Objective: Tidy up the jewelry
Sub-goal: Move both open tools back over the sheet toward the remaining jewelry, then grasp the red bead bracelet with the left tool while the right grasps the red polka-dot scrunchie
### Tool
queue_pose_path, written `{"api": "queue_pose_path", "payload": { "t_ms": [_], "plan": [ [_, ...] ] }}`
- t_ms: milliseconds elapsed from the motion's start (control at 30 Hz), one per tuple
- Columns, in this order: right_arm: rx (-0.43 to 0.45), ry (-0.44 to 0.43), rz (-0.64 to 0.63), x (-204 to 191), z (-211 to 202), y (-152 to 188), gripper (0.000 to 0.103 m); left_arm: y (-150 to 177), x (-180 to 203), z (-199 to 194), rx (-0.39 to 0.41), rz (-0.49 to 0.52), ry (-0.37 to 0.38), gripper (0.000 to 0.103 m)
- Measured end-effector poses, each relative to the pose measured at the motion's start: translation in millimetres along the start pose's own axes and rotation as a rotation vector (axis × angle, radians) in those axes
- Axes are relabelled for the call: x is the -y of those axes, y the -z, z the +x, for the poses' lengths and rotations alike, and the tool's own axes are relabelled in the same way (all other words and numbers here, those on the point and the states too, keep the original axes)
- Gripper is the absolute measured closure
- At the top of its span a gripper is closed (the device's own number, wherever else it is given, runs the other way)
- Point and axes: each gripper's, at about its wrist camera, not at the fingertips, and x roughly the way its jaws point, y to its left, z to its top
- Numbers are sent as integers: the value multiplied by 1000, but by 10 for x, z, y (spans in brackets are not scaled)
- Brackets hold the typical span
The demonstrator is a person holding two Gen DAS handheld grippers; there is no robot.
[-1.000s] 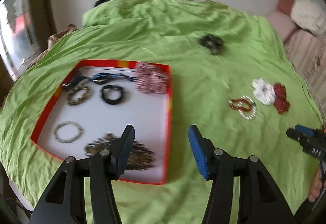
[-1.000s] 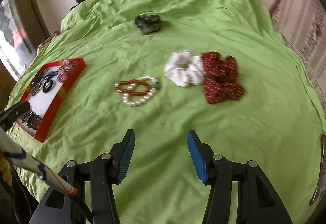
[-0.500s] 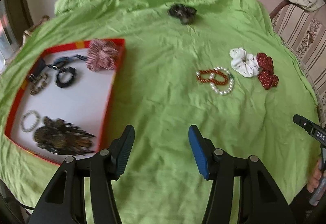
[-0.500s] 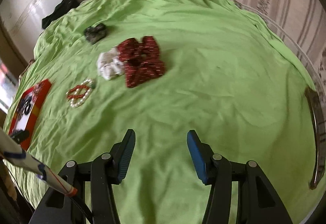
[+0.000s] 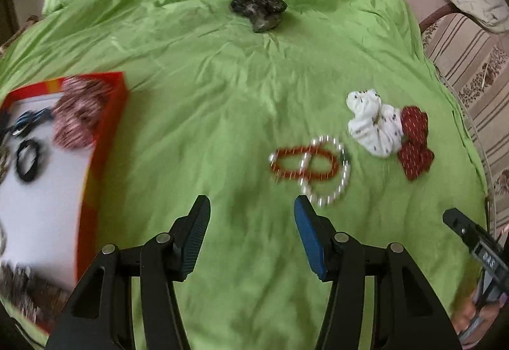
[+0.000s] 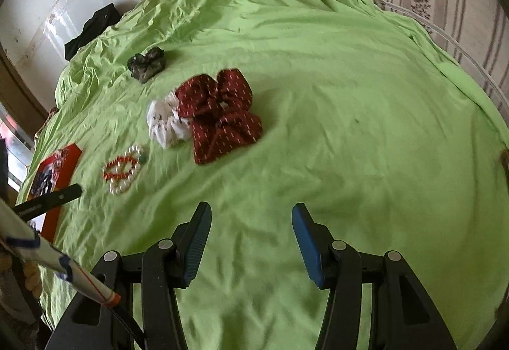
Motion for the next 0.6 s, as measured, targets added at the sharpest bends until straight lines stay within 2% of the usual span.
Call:
{"api": "queue_pose_path", "payload": {
  "t_ms": [133,233,433,600],
  "plan": [
    [8,-15,5,-36,93,-151,45,-178,6,264,-32,3,36,56],
    [13,-30,8,-82,184,-276,39,-252,10,349,-20,19,47,56],
    [15,-29,9,-147,383,-454,35,-302,-10,415,-1,45,83,56],
    [1,2,15,-168,584,-542,34,-264,40,458,17,97,56,56]
  ]
}}
